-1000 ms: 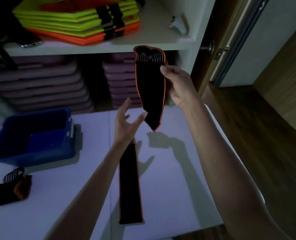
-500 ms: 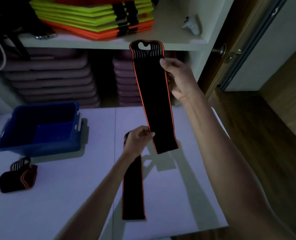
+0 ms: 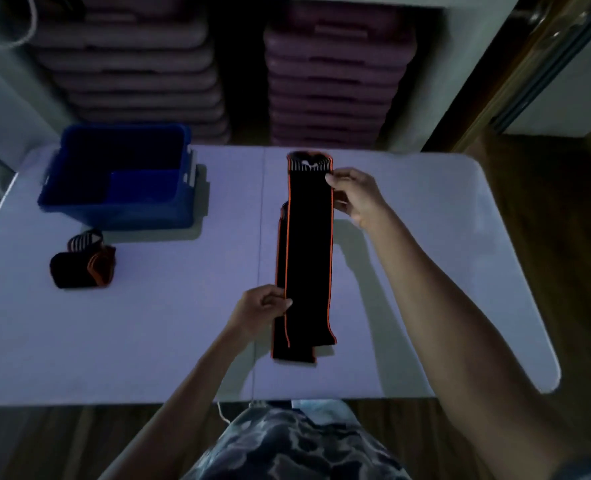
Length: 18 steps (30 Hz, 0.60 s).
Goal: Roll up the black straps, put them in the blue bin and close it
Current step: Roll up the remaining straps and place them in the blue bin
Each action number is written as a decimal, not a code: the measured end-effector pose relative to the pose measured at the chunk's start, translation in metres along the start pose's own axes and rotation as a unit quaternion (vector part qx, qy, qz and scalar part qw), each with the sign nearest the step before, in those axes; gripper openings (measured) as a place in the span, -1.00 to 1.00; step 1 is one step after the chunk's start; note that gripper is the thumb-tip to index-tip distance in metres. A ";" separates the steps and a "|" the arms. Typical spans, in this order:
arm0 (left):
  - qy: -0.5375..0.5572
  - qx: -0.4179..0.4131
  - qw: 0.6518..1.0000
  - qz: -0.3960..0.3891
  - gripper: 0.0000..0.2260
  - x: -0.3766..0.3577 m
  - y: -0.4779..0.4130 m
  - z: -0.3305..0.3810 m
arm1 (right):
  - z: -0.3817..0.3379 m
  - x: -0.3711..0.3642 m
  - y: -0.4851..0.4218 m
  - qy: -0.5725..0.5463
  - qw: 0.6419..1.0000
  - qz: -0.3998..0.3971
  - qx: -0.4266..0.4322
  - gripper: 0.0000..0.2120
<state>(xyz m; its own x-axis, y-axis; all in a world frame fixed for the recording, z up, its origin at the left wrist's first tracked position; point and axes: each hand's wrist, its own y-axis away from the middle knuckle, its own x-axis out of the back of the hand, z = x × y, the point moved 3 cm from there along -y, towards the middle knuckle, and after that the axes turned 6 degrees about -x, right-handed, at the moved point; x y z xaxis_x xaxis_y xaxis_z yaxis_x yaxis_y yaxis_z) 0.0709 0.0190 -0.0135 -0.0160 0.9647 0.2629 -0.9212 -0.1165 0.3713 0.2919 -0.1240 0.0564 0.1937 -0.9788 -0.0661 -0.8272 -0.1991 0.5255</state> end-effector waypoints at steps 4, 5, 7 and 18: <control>-0.035 0.051 0.997 -0.034 -0.97 0.006 0.012 -0.033 | 0.063 -0.013 -0.019 0.006 0.997 0.000 -0.071 -0.86; -0.039 0.063 0.997 -0.037 -0.97 0.007 0.012 -0.039 | 0.075 -0.013 -0.023 0.009 0.996 0.006 -0.089 -0.89; -0.045 0.083 0.995 -0.038 -0.95 0.007 0.010 -0.046 | 0.094 -0.015 -0.030 0.011 0.993 0.020 -0.119 -0.91; -0.118 0.068 0.990 -0.020 -0.91 0.006 -0.001 -0.045 | 0.112 -0.008 -0.045 0.310 0.936 0.165 -0.014 -0.73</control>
<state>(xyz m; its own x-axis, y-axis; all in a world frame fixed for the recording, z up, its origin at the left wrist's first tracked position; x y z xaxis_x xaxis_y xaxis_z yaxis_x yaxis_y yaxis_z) 0.0542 0.0358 -0.0527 0.1262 0.8894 0.4394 -0.8576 -0.1248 0.4989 0.2686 -0.1127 -0.0623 0.2062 -0.7702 0.6036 -0.8830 0.1194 0.4540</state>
